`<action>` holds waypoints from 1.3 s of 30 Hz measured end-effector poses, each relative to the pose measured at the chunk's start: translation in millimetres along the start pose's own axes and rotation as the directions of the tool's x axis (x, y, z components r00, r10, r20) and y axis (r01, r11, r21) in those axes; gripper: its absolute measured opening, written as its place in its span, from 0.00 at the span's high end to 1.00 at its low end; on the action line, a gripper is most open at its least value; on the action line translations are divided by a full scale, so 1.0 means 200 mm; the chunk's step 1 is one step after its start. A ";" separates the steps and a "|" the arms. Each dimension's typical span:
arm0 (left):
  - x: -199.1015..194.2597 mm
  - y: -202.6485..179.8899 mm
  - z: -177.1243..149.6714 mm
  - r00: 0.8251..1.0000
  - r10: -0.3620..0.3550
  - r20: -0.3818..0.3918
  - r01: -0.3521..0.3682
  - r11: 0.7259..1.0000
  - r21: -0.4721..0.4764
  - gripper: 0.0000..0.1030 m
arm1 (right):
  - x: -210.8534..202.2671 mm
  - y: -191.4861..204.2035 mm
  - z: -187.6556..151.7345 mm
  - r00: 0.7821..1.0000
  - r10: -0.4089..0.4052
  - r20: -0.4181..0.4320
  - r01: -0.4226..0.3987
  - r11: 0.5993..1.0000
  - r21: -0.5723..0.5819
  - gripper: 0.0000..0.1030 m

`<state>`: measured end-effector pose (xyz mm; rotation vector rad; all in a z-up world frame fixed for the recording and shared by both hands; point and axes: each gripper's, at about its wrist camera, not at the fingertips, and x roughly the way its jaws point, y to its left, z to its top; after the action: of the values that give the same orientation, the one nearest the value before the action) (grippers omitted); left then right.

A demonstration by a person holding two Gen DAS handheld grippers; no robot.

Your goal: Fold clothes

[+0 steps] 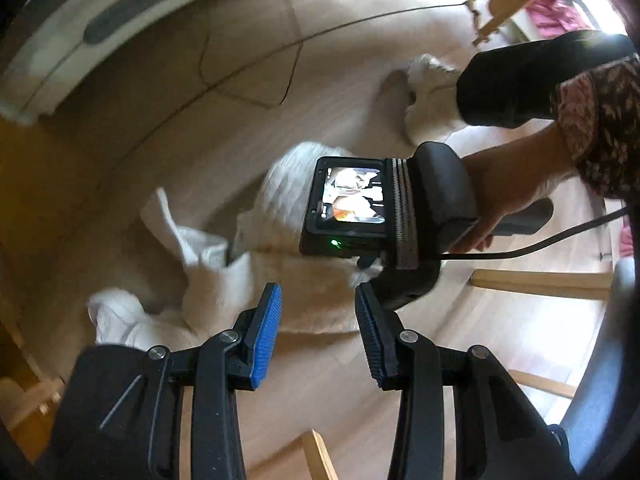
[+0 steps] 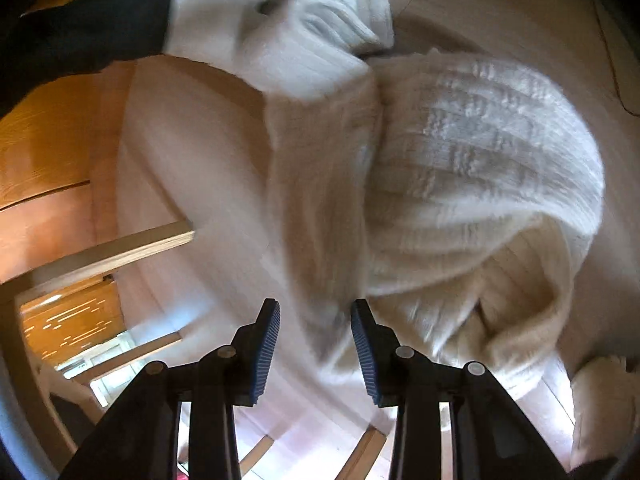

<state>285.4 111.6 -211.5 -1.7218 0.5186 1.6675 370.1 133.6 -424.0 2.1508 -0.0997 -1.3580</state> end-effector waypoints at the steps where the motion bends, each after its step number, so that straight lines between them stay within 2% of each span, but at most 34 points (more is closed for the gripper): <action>1: 0.01 0.01 0.00 1.000 0.000 -0.011 0.000 1.000 -0.002 0.60 | 0.05 -0.02 0.03 1.000 -0.007 -0.017 0.007 1.000 0.021 0.64; 3: 0.04 0.03 -0.01 0.999 -0.001 -0.034 0.000 1.000 -0.007 0.60 | 0.12 -0.06 0.06 0.999 -0.018 -0.050 0.021 0.998 0.060 0.65; 5: 0.07 0.00 -0.03 0.998 0.000 -0.055 0.000 1.000 0.002 0.60 | 0.17 -0.08 0.07 0.997 -0.007 -0.080 0.013 0.997 0.079 0.85; 6: 0.07 -0.02 -0.04 0.998 -0.006 -0.067 0.007 1.000 0.021 0.60 | 0.17 -0.08 0.08 0.997 0.008 -0.072 -0.003 0.998 0.069 0.91; 9: 0.09 -0.11 -0.07 0.995 -0.021 -0.094 0.032 0.991 0.127 0.60 | 0.11 0.00 0.06 0.983 0.174 -0.057 -0.174 0.985 0.011 0.93; 11: 0.07 -0.20 -0.11 0.995 -0.018 -0.101 0.040 0.974 0.225 0.60 | 0.06 0.06 0.04 0.954 0.293 -0.055 -0.296 0.954 -0.043 0.94; 13: 0.04 -0.28 -0.16 0.995 -0.004 -0.104 0.037 0.948 0.316 0.60 | -0.03 0.15 -0.02 0.912 0.406 -0.057 -0.410 0.907 -0.098 0.95; 15: -0.01 -0.34 -0.19 0.996 0.001 -0.092 0.035 0.923 0.384 0.60 | -0.11 0.21 -0.08 0.876 0.479 -0.048 -0.482 0.869 -0.114 0.95; 16: -0.04 -0.35 -0.20 0.997 0.004 -0.080 0.029 0.914 0.404 0.60 | -0.16 0.23 -0.10 0.861 0.506 -0.038 -0.507 0.853 -0.121 1.00; 17: -0.07 -0.35 -0.21 0.998 0.013 -0.058 0.012 0.911 0.411 0.60 | -0.21 0.25 -0.13 0.848 0.529 -0.029 -0.528 0.839 -0.131 1.00; 18: -0.12 -0.33 -0.21 0.999 0.029 -0.030 -0.014 0.909 0.416 0.60 | -0.26 0.28 -0.15 0.852 0.524 -0.018 -0.520 0.841 -0.147 1.00; 20: -0.19 -0.31 -0.21 0.998 0.057 0.000 -0.052 0.911 0.410 0.60 | -0.34 0.30 -0.17 0.908 0.418 0.009 -0.409 0.893 -0.190 0.98; 21: -0.21 -0.29 -0.21 0.997 0.072 0.010 -0.070 0.911 0.407 0.60 | -0.36 0.31 -0.18 0.927 0.375 0.016 -0.363 0.906 -0.217 0.98; 22: -0.24 -0.28 -0.21 0.996 0.088 0.021 -0.089 0.910 0.405 0.60 | -0.37 0.32 -0.18 0.956 0.292 0.029 -0.277 0.931 -0.237 0.90; 23: -0.25 -0.27 -0.21 0.994 0.106 0.036 -0.111 0.908 0.404 0.60 | -0.35 0.32 -0.18 0.984 0.172 0.048 -0.154 0.956 -0.251 0.80; 24: -0.26 -0.27 -0.22 0.991 0.124 0.047 -0.132 0.906 0.403 0.60 | -0.34 0.33 -0.18 0.996 0.049 0.069 -0.029 0.964 -0.263 0.65; 25: -0.27 -0.27 -0.21 0.989 0.140 0.056 -0.151 0.904 0.400 0.60 | -0.31 0.32 -0.18 0.996 -0.052 0.067 0.068 0.963 -0.262 0.64; 26: -0.28 -0.28 -0.21 0.986 0.151 0.073 -0.167 0.904 0.394 0.60 | -0.27 0.31 -0.17 0.992 -0.115 0.048 0.124 0.960 -0.252 0.63; 28: -0.29 -0.28 -0.19 0.983 0.149 0.111 -0.181 0.910 0.372 0.60 | -0.22 0.17 -0.14 0.994 -0.106 0.013 0.107 0.990 -0.094 0.62; 30: -0.29 -0.29 -0.16 0.984 0.130 0.124 -0.165 0.923 0.348 0.60 | -0.18 -0.01 -0.10 0.998 -0.059 -0.012 0.060 0.992 0.108 0.61; 31: -0.29 -0.29 -0.14 0.984 0.120 0.130 -0.158 0.929 0.336 0.60 | -0.17 -0.09 -0.08 1.000 -0.017 0.005 0.015 0.976 0.217 0.59; 33: -0.28 -0.31 -0.11 0.987 0.078 0.137 -0.119 0.941 0.318 0.60 | -0.16 -0.25 -0.05 0.992 0.077 0.103 -0.113 0.904 0.413 0.57; 35: -0.27 -0.32 -0.09 0.990 0.044 0.135 -0.087 0.941 0.327 0.60 | -0.16 -0.36 0.00 0.979 0.098 0.180 -0.177 0.848 0.500 0.53; 37: -0.23 -0.35 -0.08 0.993 0.029 0.117 -0.068 0.937 0.342 0.60 | -0.12 -0.41 0.08 0.984 0.058 0.170 -0.139 0.842 0.521 0.46; 39: -0.19 -0.35 -0.06 0.996 0.012 0.086 -0.041 0.940 0.340 0.60 | -0.05 -0.44 0.16 0.992 0.031 0.121 -0.092 0.837 0.539 0.41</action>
<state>339.3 145.4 -162.0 -1.3928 0.7471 1.5534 316.8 196.1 -470.7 2.4957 -0.6697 -1.5415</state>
